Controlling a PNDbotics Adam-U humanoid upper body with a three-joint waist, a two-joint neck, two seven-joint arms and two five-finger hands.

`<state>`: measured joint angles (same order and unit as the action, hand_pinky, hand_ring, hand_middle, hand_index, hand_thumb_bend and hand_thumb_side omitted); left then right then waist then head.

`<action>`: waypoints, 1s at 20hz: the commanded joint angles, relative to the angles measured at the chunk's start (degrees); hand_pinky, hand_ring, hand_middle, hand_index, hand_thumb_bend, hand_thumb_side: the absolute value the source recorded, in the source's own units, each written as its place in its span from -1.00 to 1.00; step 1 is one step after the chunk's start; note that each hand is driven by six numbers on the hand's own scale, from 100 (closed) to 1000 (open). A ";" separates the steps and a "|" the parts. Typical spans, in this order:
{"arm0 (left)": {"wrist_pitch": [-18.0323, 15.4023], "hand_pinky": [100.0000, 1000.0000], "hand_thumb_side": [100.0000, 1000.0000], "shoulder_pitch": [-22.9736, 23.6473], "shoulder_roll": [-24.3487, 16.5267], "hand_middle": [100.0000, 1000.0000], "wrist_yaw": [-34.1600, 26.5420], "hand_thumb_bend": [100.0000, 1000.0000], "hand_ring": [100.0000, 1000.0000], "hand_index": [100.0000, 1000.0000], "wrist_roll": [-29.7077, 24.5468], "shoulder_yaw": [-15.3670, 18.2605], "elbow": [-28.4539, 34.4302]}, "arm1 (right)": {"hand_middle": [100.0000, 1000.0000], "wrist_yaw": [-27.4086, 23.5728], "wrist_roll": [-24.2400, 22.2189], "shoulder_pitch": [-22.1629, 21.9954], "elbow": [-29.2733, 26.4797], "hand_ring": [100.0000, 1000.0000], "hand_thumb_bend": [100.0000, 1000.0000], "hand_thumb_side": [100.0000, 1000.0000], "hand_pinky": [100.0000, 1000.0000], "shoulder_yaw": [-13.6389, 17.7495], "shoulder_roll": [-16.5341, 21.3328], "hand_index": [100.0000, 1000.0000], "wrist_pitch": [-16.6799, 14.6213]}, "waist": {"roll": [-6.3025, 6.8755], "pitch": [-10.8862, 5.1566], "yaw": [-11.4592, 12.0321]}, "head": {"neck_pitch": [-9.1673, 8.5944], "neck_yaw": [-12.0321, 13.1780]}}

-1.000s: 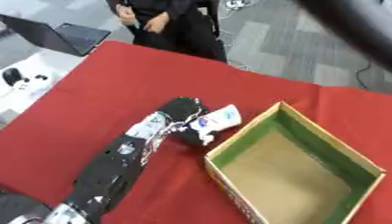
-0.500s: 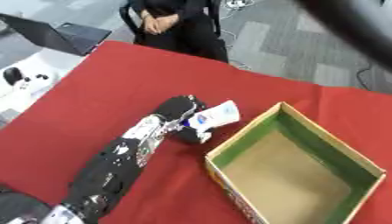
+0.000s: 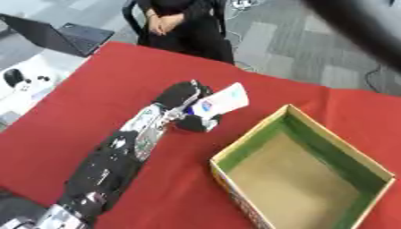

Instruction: Pick up objects on the table and place them in the box.

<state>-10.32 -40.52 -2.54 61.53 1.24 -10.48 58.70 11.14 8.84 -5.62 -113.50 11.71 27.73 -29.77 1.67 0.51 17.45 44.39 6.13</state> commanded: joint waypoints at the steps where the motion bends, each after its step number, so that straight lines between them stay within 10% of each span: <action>1: 0.13 -1.00 -0.01 -2.02 -1.26 -1.00 -3.02 -1.00 -1.00 -0.86 -0.21 -0.66 4.38 | -0.38 0.07 0.13 0.05 -1.10 -0.54 -0.87 0.98 -0.92 0.56 0.83 -0.32 -0.04 | -0.03 -0.56 0.06 | -0.27 0.50; 10: -1.48 -1.00 -0.01 -5.03 -2.09 -1.00 -10.60 -1.00 -1.00 -0.87 -2.48 -3.59 11.77 | -0.38 -0.08 0.07 0.33 -1.10 -0.54 -0.87 0.98 -0.92 0.36 1.09 -0.33 -0.44 | 0.10 -0.56 -0.20 | -0.27 0.83; 20: -15.19 -1.00 0.04 -7.14 -0.64 -1.00 -16.53 -1.00 -1.00 -0.86 -9.40 -9.19 9.95 | -0.38 -0.25 -0.03 0.93 -1.10 -0.54 -0.86 0.99 -0.92 0.05 1.36 -0.34 -1.09 | 0.20 -0.42 -0.75 | -0.27 1.48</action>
<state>-23.82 -46.07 -3.32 46.08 -7.30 -19.19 68.23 11.11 8.77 -5.46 -113.50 11.64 27.78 -30.58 1.97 0.51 16.71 44.39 7.07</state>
